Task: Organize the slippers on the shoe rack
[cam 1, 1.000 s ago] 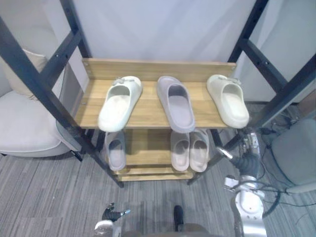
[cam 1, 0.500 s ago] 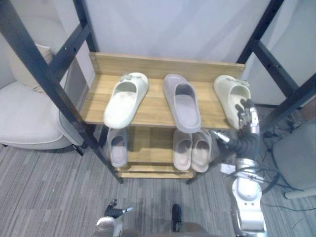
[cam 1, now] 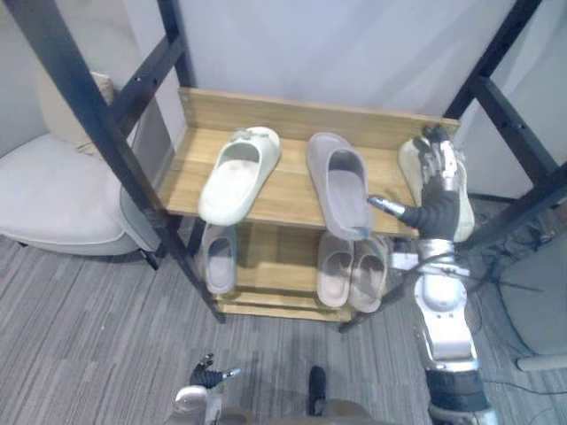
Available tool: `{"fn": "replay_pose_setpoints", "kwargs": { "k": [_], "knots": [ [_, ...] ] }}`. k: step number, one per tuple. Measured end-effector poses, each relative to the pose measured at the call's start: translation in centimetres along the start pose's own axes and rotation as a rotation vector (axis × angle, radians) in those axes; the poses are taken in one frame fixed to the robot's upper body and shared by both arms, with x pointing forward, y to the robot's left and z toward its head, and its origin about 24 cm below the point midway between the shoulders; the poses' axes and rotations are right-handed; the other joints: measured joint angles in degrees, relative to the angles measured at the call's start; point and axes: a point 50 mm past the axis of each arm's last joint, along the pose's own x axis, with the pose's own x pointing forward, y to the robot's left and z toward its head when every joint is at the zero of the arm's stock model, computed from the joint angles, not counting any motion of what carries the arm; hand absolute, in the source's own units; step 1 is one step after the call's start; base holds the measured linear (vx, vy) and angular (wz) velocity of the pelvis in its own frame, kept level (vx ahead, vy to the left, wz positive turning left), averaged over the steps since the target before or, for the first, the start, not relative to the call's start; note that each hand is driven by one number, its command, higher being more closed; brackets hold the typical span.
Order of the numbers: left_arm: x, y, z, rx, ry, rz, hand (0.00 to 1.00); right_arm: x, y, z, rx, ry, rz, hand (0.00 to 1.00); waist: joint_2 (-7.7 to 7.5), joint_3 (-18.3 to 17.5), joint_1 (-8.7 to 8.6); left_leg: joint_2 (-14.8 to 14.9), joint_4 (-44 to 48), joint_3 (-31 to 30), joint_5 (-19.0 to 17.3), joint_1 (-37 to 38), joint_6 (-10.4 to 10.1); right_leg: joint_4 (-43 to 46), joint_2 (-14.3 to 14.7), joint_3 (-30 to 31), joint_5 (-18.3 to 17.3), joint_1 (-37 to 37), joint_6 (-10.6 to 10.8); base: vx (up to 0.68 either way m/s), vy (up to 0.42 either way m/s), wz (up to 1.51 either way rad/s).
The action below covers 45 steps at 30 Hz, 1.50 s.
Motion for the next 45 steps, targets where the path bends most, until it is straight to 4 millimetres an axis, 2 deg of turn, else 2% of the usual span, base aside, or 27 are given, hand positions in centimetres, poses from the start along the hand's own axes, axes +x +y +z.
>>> {"fn": "replay_pose_setpoints", "kwargs": {
  "k": [6, 14, 16, 19, 31, 44, 45],
  "knots": [
    [0.0, 0.0, 0.0, -0.002, -0.001, -0.001, 0.00, 0.8, -1.5, -0.7, -0.046, 0.030, -0.068, 0.00, -0.12, 0.2, 0.06, -0.5, 0.0, -1.3, 0.3, -1.1, 0.2, 0.0, -0.6, -1.1, 0.0, -0.4, 0.0, 0.00, -0.004, 0.10],
    [0.0, 0.0, 0.4, -0.001, -0.018, -0.001, 0.00, 1.1, -2.7, -3.1, -0.116, 0.146, -0.090, 0.00, -0.16, 0.9, 0.14, -0.6, 0.0, -1.6, 0.3, -1.9, 0.0, 0.0, -0.7, -1.4, 0.0, -1.2, 0.1, 0.00, -0.002, 0.01],
    [0.0, 0.0, 0.5, -0.002, -0.019, -0.001, 0.00, 1.1, -3.6, -4.0, -0.145, 0.193, -0.109, 0.00, -0.10, 1.1, 0.14, -0.6, 0.0, -1.7, 0.3, -1.9, 0.0, 0.0, -0.7, -1.7, -0.1, -1.2, 0.1, 0.04, -0.005, 0.03],
    [0.0, 0.0, 0.5, -0.002, -0.019, -0.001, 0.00, 1.4, -4.0, -4.2, -0.173, 0.198, -0.096, 0.00, -0.10, 1.1, 0.13, -0.6, -0.1, -1.9, 0.3, -2.0, 0.0, 0.0, -0.8, -2.2, -0.1, -1.2, 0.1, 0.01, -0.001, 0.01],
    [0.1, 0.1, 0.5, -0.033, -0.021, 0.000, 0.00, 4.3, -2.5, -3.7, -0.192, 0.156, 0.038, 0.00, -0.37, 1.9, 0.35, -0.8, -0.2, -2.1, 0.3, -2.2, 0.0, -0.1, -1.0, -2.6, -0.1, -1.3, 0.1, 0.00, -0.001, 0.00],
    [0.1, 0.1, 1.0, -0.043, -0.041, -0.004, 0.00, 6.7, -0.8, -4.9, -0.219, 0.208, 0.192, 0.00, -1.32, 2.7, 0.76, -1.1, 0.0, -2.8, 0.4, -3.1, 0.1, 0.0, -1.3, -3.2, 0.0, -1.8, 0.1, 0.00, -0.005, 0.02],
    [0.1, 0.1, 1.1, -0.044, -0.045, -0.003, 0.00, 6.9, -0.5, -4.9, -0.221, 0.212, 0.208, 1.00, -1.68, 2.9, 0.79, -1.1, 0.0, -2.8, 0.4, -3.1, 0.1, 0.0, -1.4, -3.2, 0.0, -1.8, 0.1, 0.00, 0.000, 0.00]
  ]
}}
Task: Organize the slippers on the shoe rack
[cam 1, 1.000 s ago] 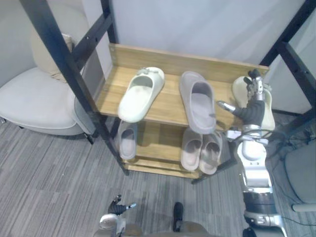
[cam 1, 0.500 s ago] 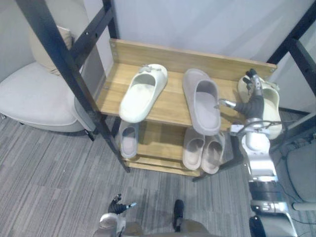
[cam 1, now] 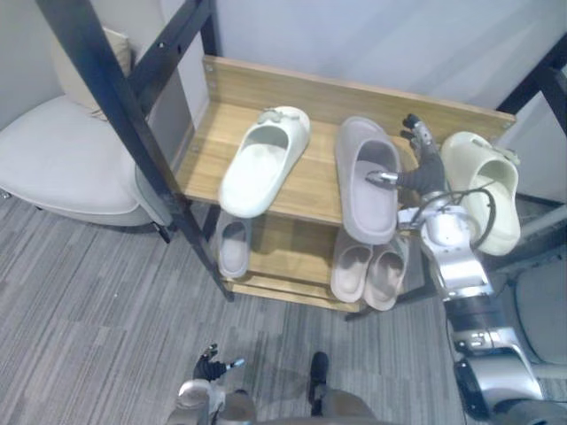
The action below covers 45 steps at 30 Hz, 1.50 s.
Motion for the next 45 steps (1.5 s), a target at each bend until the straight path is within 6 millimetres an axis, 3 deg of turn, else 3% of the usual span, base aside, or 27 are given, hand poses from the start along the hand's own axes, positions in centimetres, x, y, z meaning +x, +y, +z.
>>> {"fn": "replay_pose_setpoints", "kwargs": {
  "k": [9, 17, 24, 26, 28, 30, 35, 40, 45],
  "knots": [
    [0.0, 0.1, 0.1, 0.002, -0.006, -0.008, 0.00, 1.5, 0.1, 0.1, 0.098, 0.017, 0.008, 1.00, -0.52, 0.3, 0.10, 0.0, 0.0, 0.0, 0.0, 0.0, 0.0, 0.0, 0.1, 0.0, 0.0, 0.0, 0.0, 0.00, 0.000, 0.00],
    [0.0, 0.2, 0.1, -0.016, 0.001, -0.007, 0.00, 1.5, 0.3, 0.4, 0.140, 0.002, 0.013, 1.00, -0.52, 0.3, 0.33, 0.1, 0.0, 0.1, 0.0, 0.5, 0.0, 0.0, 0.2, 0.1, 0.0, 0.5, 0.0, 0.00, 0.000, 0.00],
    [0.1, 0.2, 0.3, -0.021, -0.002, -0.009, 0.00, -1.2, 2.1, 1.2, 0.230, -0.053, 0.033, 1.00, -0.62, 1.0, 0.35, 0.2, -0.1, 0.0, 0.0, 1.5, 0.0, 0.0, 0.2, 0.2, 0.0, 1.4, 0.0, 0.00, -0.001, 0.00],
    [0.1, 0.2, 0.2, -0.021, -0.002, -0.009, 0.00, -1.6, 2.3, 1.8, 0.252, -0.078, 0.027, 1.00, -0.56, 1.0, 0.32, 0.1, 0.0, 0.1, 0.0, 1.5, 0.0, 0.0, 0.1, 0.3, 0.0, 1.4, 0.0, 0.00, 0.000, 0.00],
    [0.1, 0.1, 0.2, -0.021, -0.001, -0.010, 0.00, -2.2, 1.9, 4.7, 0.316, -0.213, -0.027, 1.00, -0.36, 1.0, 0.30, 0.0, 0.2, 0.1, 0.2, 1.8, 0.1, 0.0, -0.1, 0.3, 0.1, 1.4, 0.1, 0.00, 0.000, 0.00],
    [0.1, 0.1, 0.1, -0.022, 0.003, -0.012, 0.00, -2.6, 1.6, 6.1, 0.354, -0.290, -0.056, 1.00, -0.03, 0.9, 0.30, -0.2, 0.4, 0.2, 0.2, 1.7, 0.2, 0.0, -0.2, 0.4, 0.2, 1.4, 0.2, 0.00, 0.000, 0.00],
    [0.0, -0.3, -0.2, -0.024, 0.013, -0.020, 0.00, -3.9, 1.9, 7.6, 0.413, -0.378, -0.050, 1.00, 1.72, -0.1, 0.34, -0.5, 0.9, 0.2, 0.2, 1.6, 0.2, 0.0, -0.6, 0.4, 0.3, 1.7, 0.3, 0.00, 0.000, 0.00],
    [-0.1, -0.6, -0.5, -0.013, 0.022, -0.031, 0.00, -4.9, 3.8, 7.9, 0.468, -0.390, 0.068, 1.00, 2.94, -0.8, 0.33, -0.5, 1.0, 0.2, 0.5, 1.6, 0.0, 0.0, -0.6, 0.4, 0.3, 1.7, 0.3, -0.02, -0.014, 0.00],
    [-0.1, -0.8, -0.6, -0.007, 0.027, -0.039, 0.00, -6.6, 7.8, 8.1, 0.509, -0.379, 0.319, 1.00, 3.37, -1.2, 0.34, -0.1, 0.9, 0.0, 0.8, 1.3, -0.4, 0.0, -0.2, 0.3, 0.4, 1.8, 0.1, -0.04, -0.034, 0.02]
  ]
}}
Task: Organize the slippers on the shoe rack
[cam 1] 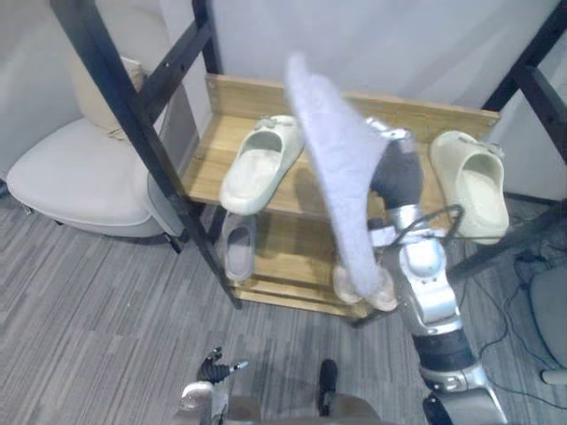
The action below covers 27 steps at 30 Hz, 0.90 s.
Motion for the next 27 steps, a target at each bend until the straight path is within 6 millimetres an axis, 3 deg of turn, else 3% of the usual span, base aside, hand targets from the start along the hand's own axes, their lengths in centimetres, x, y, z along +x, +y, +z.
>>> {"fn": "replay_pose_setpoints", "kwargs": {
  "k": [6, 13, 16, 19, 23, 25, 26, 27],
  "knots": [
    [0.0, -0.1, 0.0, 0.002, 0.002, -0.002, 0.00, -2.1, 2.7, -2.4, 0.062, 0.127, 0.124, 1.00, -0.06, -0.1, 0.11, 0.0, -0.5, -1.4, 0.4, 0.0, -0.3, -0.2, -0.1, -1.5, 0.0, 0.5, 0.0, 0.00, -0.005, 0.10],
    [0.3, -0.5, 0.7, 0.073, -0.025, -0.028, 0.00, -6.6, 4.8, -7.4, -0.040, 0.409, 0.307, 1.00, 0.10, 0.2, 0.96, -0.2, -0.4, -7.1, 2.0, -3.1, -1.1, 0.3, -1.0, -7.5, -1.0, 0.5, -0.2, 0.01, -0.019, 0.45],
    [0.7, -1.1, 2.2, 0.068, -0.065, -0.039, 0.00, -6.5, 4.2, -8.1, -0.100, 0.437, 0.306, 1.00, 1.69, 3.3, 1.52, -1.6, 6.4, -9.5, 1.7, -8.6, -1.6, 10.5, -3.1, -9.7, -5.6, -5.3, -0.5, -0.08, 0.030, 0.56],
    [1.1, -1.3, 4.6, 0.057, -0.133, -0.041, 0.00, -5.5, 3.3, -8.6, -0.225, 0.435, 0.325, 1.00, 2.96, 7.8, 1.86, -3.1, 15.6, -10.2, -1.2, -15.6, -2.0, 23.1, -5.9, -11.1, -11.0, -12.3, -0.9, -0.19, 0.048, 0.46],
    [1.3, -1.0, 7.7, 0.016, -0.238, -0.028, 0.00, -3.8, 1.5, -9.0, -0.347, 0.434, 0.279, 1.00, 3.42, 12.5, 2.53, -3.9, 24.5, -10.8, -4.6, -24.7, -1.5, 29.8, -6.9, -11.6, -13.9, -20.4, -0.9, -0.24, 0.051, 0.08],
    [1.3, -0.7, 8.4, -0.001, -0.262, -0.017, 0.00, -3.7, 0.4, -8.8, -0.398, 0.432, 0.243, 1.00, 3.52, 13.6, 2.89, -3.5, 25.9, -10.8, -4.6, -28.1, -1.5, 34.0, -8.0, -12.4, -14.7, -23.7, -0.9, -0.13, 0.012, 0.03],
    [1.4, 0.0, 8.6, 0.002, -0.268, 0.009, 0.00, -3.4, -0.6, -8.6, -0.417, 0.430, 0.191, 1.00, 2.81, 14.3, 2.90, -4.8, 28.4, -10.6, -4.7, -30.3, -2.1, 39.1, -9.6, -12.4, -18.1, -25.7, -1.6, -0.08, -0.020, 0.14],
    [1.4, 0.4, 8.4, 0.000, -0.260, 0.025, 0.00, -2.8, -1.8, -8.1, -0.448, 0.412, 0.142, 1.00, 3.40, 15.3, 2.92, -4.9, 30.9, -11.0, -5.4, -32.6, -2.6, 41.1, -9.8, -12.5, -18.5, -27.8, -2.0, -0.08, -0.015, 0.13]
  ]
}}
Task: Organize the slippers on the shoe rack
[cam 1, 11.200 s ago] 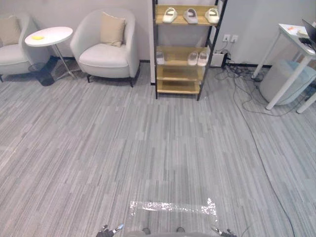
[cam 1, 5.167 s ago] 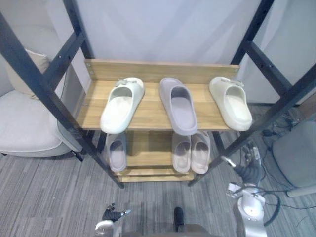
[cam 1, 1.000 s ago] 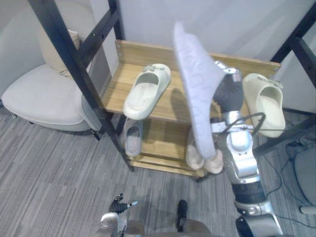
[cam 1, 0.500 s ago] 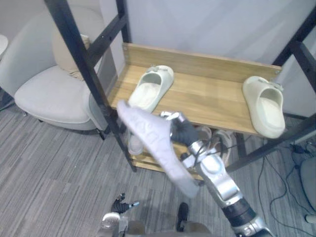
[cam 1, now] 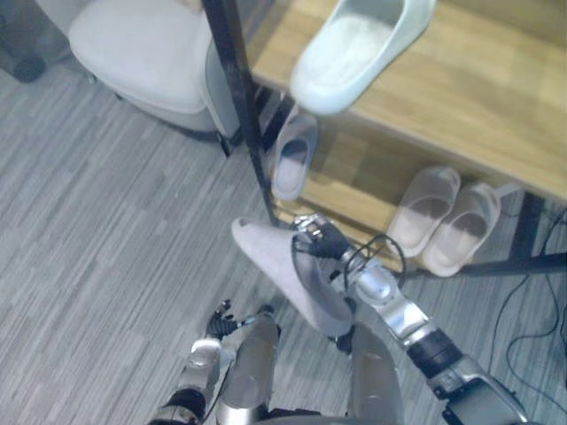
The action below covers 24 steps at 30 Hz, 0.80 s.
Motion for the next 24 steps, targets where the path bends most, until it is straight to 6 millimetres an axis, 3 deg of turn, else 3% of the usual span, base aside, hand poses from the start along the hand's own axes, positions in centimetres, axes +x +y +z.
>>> {"fn": "replay_pose_setpoints", "kwargs": {
  "k": [4, 7, 10, 19, 24],
  "knots": [
    [-0.2, 0.6, -0.6, -0.048, 0.025, 0.048, 0.00, 1.3, -6.1, 1.6, -0.071, -0.060, -0.245, 1.00, -0.44, 1.7, 0.19, -0.9, 8.0, -0.2, -2.2, -8.7, -1.0, 8.9, -1.7, 0.8, -2.8, -9.2, -0.8, -0.09, 0.003, 0.04],
    [-0.2, 0.8, -0.5, -0.082, 0.020, 0.070, 0.00, 1.7, -9.0, 3.7, -0.089, -0.142, -0.397, 1.00, -1.31, 2.3, 0.57, -1.4, 13.2, -0.2, -3.8, -13.9, -1.5, 14.7, -2.8, 1.3, -5.5, -14.6, -0.6, -0.07, 0.005, 0.03],
    [-0.2, 0.8, 0.0, -0.118, 0.000, 0.090, 0.00, 1.4, -10.6, 5.6, -0.088, -0.223, -0.514, 1.00, -2.37, 3.0, 1.53, -1.6, 16.4, -0.2, -4.5, -17.7, -1.9, 18.7, -3.8, 1.3, -7.3, -18.4, -1.0, -0.05, -0.021, 0.10],
    [-0.2, 0.2, 0.8, -0.182, -0.031, 0.111, 0.00, 1.2, -15.6, 9.4, -0.125, -0.337, -0.846, 1.00, -2.46, 3.0, 3.05, -1.5, 21.7, -1.7, -5.4, -24.8, -3.5, 24.8, -5.4, -0.8, -9.6, -24.4, -2.7, -0.01, -0.016, 0.09],
    [-0.3, 0.1, 0.9, -0.192, -0.042, 0.115, 0.00, 2.3, -17.7, 10.9, -0.172, -0.325, -0.967, 1.00, -2.47, 3.0, 3.53, -1.9, 23.1, -2.4, -5.3, -27.8, -3.8, 27.0, -6.3, -1.7, -10.5, -27.1, -3.0, 0.00, -0.002, 0.10]
  ]
}}
